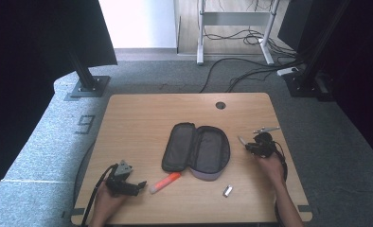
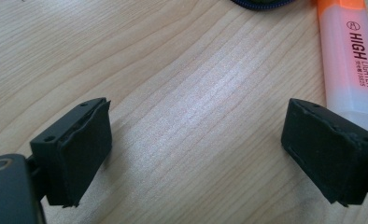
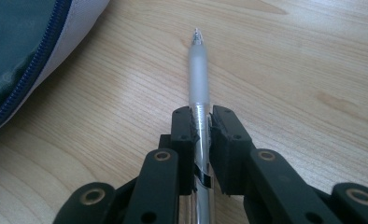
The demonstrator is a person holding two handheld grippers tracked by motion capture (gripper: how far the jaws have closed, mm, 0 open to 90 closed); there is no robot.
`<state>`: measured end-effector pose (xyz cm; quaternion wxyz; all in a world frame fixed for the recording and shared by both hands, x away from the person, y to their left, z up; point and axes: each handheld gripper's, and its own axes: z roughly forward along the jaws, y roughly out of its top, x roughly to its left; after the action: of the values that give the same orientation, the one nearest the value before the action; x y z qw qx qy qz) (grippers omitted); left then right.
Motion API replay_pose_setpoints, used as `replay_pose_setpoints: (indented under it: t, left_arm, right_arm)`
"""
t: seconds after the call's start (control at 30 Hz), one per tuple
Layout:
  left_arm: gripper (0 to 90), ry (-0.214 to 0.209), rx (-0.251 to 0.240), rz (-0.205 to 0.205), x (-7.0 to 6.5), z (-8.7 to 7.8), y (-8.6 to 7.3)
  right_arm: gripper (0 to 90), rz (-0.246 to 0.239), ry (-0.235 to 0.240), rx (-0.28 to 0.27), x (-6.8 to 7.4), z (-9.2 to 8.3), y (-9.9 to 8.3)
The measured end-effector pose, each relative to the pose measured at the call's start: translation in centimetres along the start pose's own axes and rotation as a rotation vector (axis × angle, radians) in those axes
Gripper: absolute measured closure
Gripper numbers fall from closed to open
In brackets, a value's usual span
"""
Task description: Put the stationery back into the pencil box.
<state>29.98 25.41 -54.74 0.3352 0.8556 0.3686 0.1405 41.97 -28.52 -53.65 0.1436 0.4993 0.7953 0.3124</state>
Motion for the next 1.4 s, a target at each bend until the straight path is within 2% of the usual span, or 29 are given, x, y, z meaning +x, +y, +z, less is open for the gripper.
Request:
replay_pose_setpoints:
  t: [0.3,0.6,1.4]
  left_arm:
    - [8.7,0.000,0.000,0.000,0.0,0.0,0.0]
    - [8.7,-0.001,0.001,0.000,0.0,0.0,0.0]
    - [8.7,0.000,0.001,0.000,0.0,0.0,0.0]
  right_arm:
    - [78.2,0.009,0.012,-0.017,0.2,-0.3,0.0]
    - [78.2,-0.017,0.015,-0.072,1.0,-2.5,0.9]
    - [78.2,-0.038,0.052,-0.124,2.4,-4.8,2.6]
